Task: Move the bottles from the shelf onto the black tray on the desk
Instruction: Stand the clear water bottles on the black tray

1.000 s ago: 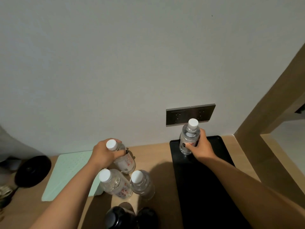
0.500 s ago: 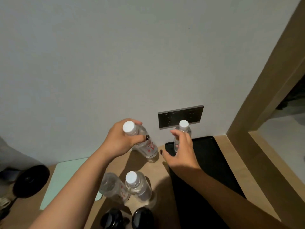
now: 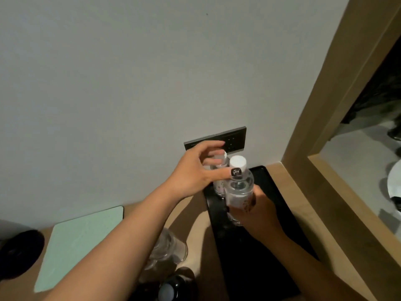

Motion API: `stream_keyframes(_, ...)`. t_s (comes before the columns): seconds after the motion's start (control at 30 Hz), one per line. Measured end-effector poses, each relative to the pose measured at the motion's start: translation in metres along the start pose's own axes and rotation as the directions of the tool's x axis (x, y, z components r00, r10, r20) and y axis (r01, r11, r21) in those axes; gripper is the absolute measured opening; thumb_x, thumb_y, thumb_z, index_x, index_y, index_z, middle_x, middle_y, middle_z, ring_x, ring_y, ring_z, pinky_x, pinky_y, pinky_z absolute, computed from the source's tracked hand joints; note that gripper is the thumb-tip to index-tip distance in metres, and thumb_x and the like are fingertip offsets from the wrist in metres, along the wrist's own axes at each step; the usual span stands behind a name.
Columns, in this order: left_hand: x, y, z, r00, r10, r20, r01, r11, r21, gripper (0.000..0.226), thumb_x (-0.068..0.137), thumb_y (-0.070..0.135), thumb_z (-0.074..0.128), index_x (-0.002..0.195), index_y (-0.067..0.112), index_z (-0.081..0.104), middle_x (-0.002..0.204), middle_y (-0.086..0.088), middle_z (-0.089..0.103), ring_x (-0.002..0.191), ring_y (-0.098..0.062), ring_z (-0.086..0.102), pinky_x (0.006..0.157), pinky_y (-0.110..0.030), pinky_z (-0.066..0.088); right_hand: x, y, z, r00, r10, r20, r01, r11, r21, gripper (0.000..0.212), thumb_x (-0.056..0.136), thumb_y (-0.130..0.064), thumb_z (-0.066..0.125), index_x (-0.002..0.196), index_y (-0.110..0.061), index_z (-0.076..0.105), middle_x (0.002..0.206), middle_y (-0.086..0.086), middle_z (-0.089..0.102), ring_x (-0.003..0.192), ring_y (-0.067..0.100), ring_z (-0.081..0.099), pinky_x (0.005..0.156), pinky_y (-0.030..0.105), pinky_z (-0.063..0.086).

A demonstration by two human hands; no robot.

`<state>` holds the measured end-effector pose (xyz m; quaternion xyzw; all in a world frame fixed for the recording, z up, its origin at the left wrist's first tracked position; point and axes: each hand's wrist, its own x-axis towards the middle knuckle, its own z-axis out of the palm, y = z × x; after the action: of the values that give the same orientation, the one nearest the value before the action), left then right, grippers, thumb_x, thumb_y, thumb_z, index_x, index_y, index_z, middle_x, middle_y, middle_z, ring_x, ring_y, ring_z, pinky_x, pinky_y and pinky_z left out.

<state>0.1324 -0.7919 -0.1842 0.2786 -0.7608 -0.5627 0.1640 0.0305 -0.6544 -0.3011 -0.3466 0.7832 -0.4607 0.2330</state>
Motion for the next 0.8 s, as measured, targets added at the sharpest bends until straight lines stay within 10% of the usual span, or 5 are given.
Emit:
stream_keyframes(0.1, 0.019, -0.001, 0.0, 0.974, 0.11, -0.196, -0.062, 0.97, 0.236, 0.053, 0.069, 0.024, 0.082, 0.116, 0.026, 0.059, 0.117, 0.006, 0.06, 0.106, -0.007, 0.058, 0.086, -0.021, 0.049, 0.013, 0.02, -0.01, 0.987, 0.108, -0.118, -0.103, 0.994, 0.048, 0.053, 0.068, -0.021, 0.083, 0.113, -0.014, 0.056, 0.104, -0.003, 0.064, 0.097, 0.012, 0.06, 0.078, 0.021, 0.046)
stream_keyframes(0.27, 0.042, -0.032, 0.018, 1.0, 0.008, 0.03, -0.025, 0.799, 0.601, 0.074, 0.073, 0.019, 0.077, 0.138, 0.026, 0.042, 0.135, -0.003, 0.047, 0.125, -0.019, 0.045, 0.097, -0.019, 0.031, 0.052, 0.034, -0.02, 0.982, 0.08, -0.171, -0.07, 0.996, 0.061, 0.048, 0.073, -0.009, 0.078, 0.115, -0.008, 0.053, 0.104, -0.004, 0.056, 0.098, 0.01, 0.053, 0.075, 0.008, 0.037)
stream_keyframes(0.47, 0.047, -0.063, 0.037, 0.998, 0.05, -0.047, -0.006, 0.743, 0.669, 0.073, 0.078, 0.024, 0.074, 0.138, 0.03, 0.031, 0.135, -0.004, 0.043, 0.117, -0.027, 0.051, 0.09, -0.035, 0.046, 0.081, 0.052, -0.011, 0.993, 0.027, -0.115, -0.019, 0.998, 0.064, 0.045, 0.075, -0.006, 0.075, 0.091, -0.036, 0.047, 0.092, -0.016, 0.055, 0.083, -0.003, 0.055, 0.069, 0.004, 0.038)
stream_keyframes(0.8, 0.054, -0.071, 0.046, 0.987, 0.107, -0.118, -0.009, 0.776, 0.63, 0.072, 0.08, 0.02, 0.073, 0.139, 0.029, 0.032, 0.13, -0.005, 0.043, 0.113, -0.024, 0.051, 0.084, -0.026, 0.04, 0.114, 0.072, -0.005, 0.994, 0.085, -0.069, -0.077, 0.991, 0.109, 0.07, 0.069, -0.014, 0.081, 0.127, -0.016, 0.041, 0.127, 0.006, 0.054, 0.111, 0.012, 0.049, 0.09, 0.025, 0.04)
